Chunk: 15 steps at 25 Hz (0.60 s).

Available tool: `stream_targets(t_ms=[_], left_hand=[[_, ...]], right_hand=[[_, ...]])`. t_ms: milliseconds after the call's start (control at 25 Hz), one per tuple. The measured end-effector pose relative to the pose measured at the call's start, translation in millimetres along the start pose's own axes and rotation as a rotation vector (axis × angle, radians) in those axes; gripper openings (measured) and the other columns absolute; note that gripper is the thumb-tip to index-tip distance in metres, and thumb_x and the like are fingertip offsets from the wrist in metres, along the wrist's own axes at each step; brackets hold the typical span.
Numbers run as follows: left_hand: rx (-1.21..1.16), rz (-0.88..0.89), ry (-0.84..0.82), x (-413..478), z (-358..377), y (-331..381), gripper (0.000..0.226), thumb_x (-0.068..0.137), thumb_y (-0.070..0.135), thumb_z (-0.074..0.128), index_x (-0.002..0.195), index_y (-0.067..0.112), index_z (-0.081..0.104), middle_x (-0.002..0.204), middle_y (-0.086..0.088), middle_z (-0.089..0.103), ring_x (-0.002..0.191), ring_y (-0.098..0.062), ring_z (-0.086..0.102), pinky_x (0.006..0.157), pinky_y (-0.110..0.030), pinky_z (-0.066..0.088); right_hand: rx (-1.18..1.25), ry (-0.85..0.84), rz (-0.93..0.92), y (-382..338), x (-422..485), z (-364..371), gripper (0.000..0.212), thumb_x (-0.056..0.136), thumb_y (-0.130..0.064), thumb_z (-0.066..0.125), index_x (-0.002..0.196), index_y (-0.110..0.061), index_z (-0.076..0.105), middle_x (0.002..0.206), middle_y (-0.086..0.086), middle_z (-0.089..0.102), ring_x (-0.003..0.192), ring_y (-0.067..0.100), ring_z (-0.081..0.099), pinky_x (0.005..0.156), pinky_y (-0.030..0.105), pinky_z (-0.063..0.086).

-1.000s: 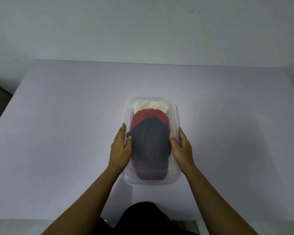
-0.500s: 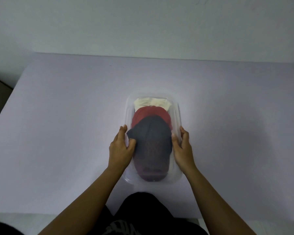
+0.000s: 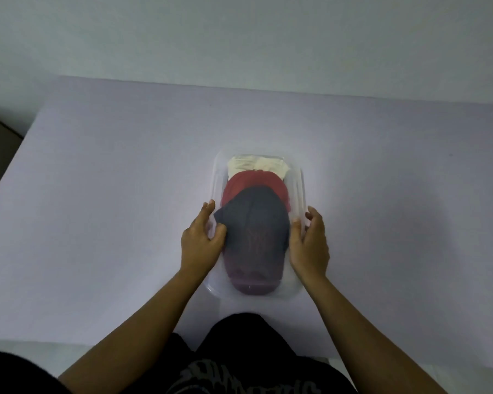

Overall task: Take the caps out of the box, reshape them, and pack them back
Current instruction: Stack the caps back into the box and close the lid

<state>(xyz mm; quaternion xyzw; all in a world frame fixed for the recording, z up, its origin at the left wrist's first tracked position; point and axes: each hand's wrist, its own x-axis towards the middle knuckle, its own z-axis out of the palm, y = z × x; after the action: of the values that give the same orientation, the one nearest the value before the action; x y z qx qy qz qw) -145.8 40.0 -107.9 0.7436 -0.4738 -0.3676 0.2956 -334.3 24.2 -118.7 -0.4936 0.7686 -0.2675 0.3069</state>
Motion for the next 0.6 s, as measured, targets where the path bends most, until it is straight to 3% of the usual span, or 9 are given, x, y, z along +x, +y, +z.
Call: stream_targets(t_ms=[120,200,280,400,600], left_hand=[[-0.080,-0.094,-0.070,-11.3,-13.2,-6.7,0.063,0.093,0.036,0.051,0.147,0.032,0.019,0.154,-0.003,0.032,0.131,-0.032,0.046,0.105,-0.044,0.039],[-0.104,-0.232,-0.089,-30.1,-11.7,-14.5,0.067,0.090,0.043,0.052,0.147,0.028,0.019,0.153,-0.005,0.033,0.132,-0.033,0.045,0.105,-0.045,0.039],[-0.091,-0.290,-0.100,-47.0,-3.5,-20.3,0.069,0.087,0.050,0.052,0.145,0.022,0.028,0.149,-0.007,0.041,0.130,-0.032,0.048,0.104,-0.044,0.040],[-0.086,-0.277,-0.057,-36.8,6.3,-11.8,0.065,0.088,0.047,0.052,0.143,0.015,0.035,0.143,-0.008,0.048,0.125,-0.032,0.051,0.103,-0.046,0.043],[-0.072,-0.211,-0.050,33.0,19.9,31.3,0.059,0.091,0.042,0.050,0.141,0.014,0.036,0.141,-0.009,0.050,0.122,-0.034,0.054,0.101,-0.045,0.044]], right_hand=[[0.092,0.007,0.089,11.7,-7.2,-11.8,0.054,0.093,-0.050,0.040,0.139,-0.024,0.032,0.144,0.000,0.043,0.124,0.023,0.050,0.097,0.042,0.045],[0.118,-0.169,0.139,24.4,-24.8,-17.8,0.069,0.085,-0.062,0.040,0.143,-0.027,0.027,0.148,0.000,0.039,0.129,0.024,0.045,0.105,0.046,0.041],[0.143,-0.328,0.150,31.5,-43.4,-18.3,0.077,0.082,-0.062,0.047,0.145,-0.027,0.024,0.147,0.003,0.041,0.130,0.024,0.044,0.109,0.040,0.036],[0.143,-0.319,0.131,30.4,-33.2,-15.9,0.072,0.087,-0.049,0.053,0.147,-0.021,0.024,0.144,0.005,0.045,0.130,0.025,0.045,0.105,0.030,0.035],[0.194,-0.289,0.094,5.9,40.7,-19.7,0.066,0.089,-0.046,0.052,0.146,-0.020,0.029,0.139,0.006,0.050,0.124,0.026,0.051,0.101,0.034,0.043]])
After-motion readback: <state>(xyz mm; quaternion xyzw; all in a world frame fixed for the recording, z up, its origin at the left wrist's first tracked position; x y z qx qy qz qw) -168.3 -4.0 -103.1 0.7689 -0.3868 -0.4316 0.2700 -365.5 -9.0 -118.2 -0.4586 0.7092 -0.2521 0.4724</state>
